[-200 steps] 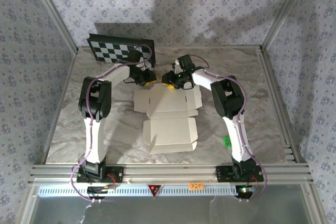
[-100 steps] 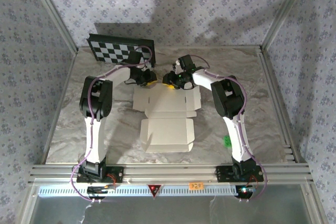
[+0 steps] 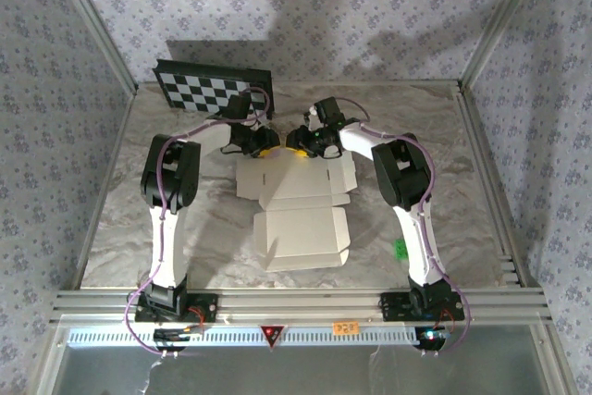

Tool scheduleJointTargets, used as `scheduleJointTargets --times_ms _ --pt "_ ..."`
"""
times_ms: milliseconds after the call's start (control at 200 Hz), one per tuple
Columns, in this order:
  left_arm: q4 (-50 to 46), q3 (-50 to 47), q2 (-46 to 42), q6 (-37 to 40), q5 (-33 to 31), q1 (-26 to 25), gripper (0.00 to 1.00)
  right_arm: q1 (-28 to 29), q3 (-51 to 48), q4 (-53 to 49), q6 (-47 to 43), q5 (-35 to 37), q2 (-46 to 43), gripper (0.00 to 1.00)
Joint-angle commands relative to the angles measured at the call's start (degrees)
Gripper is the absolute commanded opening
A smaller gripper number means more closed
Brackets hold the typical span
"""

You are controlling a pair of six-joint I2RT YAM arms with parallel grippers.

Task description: Fold the paper box

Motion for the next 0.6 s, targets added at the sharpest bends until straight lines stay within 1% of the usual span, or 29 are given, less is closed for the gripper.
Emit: scheduleJointTargets --times_ms 0,150,250,320,335,420,485,595 --pt "-1.86 -1.83 2.79 -0.22 -0.82 -0.64 0.41 0.17 -2.83 -4.89 0.19 1.45 1.35 0.43" --pt "-1.31 -2.02 0.74 1.07 -0.41 -0.47 0.36 0.16 -3.27 -4.78 0.3 1.48 1.0 0.43" --pt "-2.55 -0.81 -3.46 3.35 -1.81 -0.29 0.36 0.1 -3.45 -4.87 0.25 1.54 0.26 0.43" --pt "-3.72 -0.24 -6.73 5.5 -3.02 -0.15 0.38 0.07 -3.59 -4.89 0.11 1.63 -0.66 0.43" --pt "-3.87 -0.22 -7.5 6.07 -3.04 -0.11 0.39 0.06 -3.54 -4.93 0.08 1.67 -0.89 0.43" --pt "-5.27 -0.58 -11.33 8.97 -3.78 0.02 0.51 0.1 -3.41 -5.25 -0.4 2.04 -2.38 0.43" --pt "-5.34 -2.28 -14.37 10.2 -4.43 0.22 0.58 0.09 -3.37 -5.79 -0.62 2.17 -3.61 0.43" --pt "-5.71 -5.88 -18.57 11.44 -5.79 0.68 0.66 0.05 -3.38 -6.75 -0.56 2.2 -5.77 0.44"
